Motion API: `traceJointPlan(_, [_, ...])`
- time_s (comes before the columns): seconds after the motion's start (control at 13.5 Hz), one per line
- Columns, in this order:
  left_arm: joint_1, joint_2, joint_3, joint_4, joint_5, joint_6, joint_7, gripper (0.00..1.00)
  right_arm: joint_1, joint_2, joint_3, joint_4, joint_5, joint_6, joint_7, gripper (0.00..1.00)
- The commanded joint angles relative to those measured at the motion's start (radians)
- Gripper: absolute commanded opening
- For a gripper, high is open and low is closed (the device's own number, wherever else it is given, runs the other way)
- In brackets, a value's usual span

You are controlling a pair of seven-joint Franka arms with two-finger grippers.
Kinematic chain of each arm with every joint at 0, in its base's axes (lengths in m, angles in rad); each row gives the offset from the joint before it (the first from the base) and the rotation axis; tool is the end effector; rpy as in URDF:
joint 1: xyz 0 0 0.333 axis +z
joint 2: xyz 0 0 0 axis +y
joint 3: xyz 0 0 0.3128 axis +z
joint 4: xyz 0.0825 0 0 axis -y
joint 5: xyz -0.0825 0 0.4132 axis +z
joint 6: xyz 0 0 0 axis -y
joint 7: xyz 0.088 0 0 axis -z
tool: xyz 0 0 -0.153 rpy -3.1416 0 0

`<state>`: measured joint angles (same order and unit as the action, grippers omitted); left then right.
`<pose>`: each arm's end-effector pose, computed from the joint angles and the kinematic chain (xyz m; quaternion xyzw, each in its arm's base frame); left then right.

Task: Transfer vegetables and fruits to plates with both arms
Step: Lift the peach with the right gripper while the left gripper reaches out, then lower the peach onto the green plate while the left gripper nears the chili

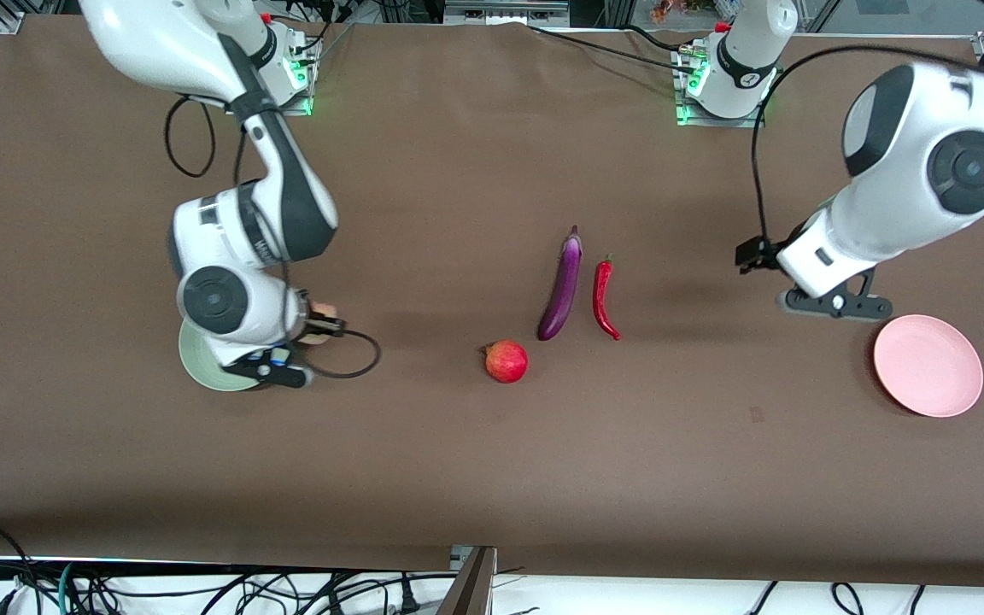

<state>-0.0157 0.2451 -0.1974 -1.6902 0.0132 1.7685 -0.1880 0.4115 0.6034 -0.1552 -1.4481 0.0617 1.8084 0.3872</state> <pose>0.6199 -0.1261 0.3835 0.9965 -0.0134 -0.0828 0.0011 0.6708 0.1969 0.2599 0.9906 -0.0674 -0.1064 0.0526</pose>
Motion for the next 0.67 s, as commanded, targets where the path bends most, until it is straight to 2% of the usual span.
traceJointPlan(0.0, [-0.056,0.152,-0.002,0.125,-0.002,0.000,-0.178,1.00,0.007,-0.050,-0.111,-0.121,0.013,0.067,-0.242,0.38])
traceJointPlan(0.15, [-0.107,0.221,-0.002,0.129,-0.002,0.040,-0.229,1.00,-0.008,-0.056,-0.168,-0.216,0.020,0.181,-0.384,0.39])
traceJointPlan(0.37, [-0.162,0.362,-0.002,0.135,-0.018,0.066,-0.229,1.00,-0.071,-0.062,-0.175,-0.322,0.039,0.311,-0.467,0.40])
traceJointPlan(0.59, [-0.194,0.420,-0.004,0.118,-0.025,0.184,-0.298,1.00,-0.083,-0.053,-0.175,-0.365,0.105,0.335,-0.475,0.51])
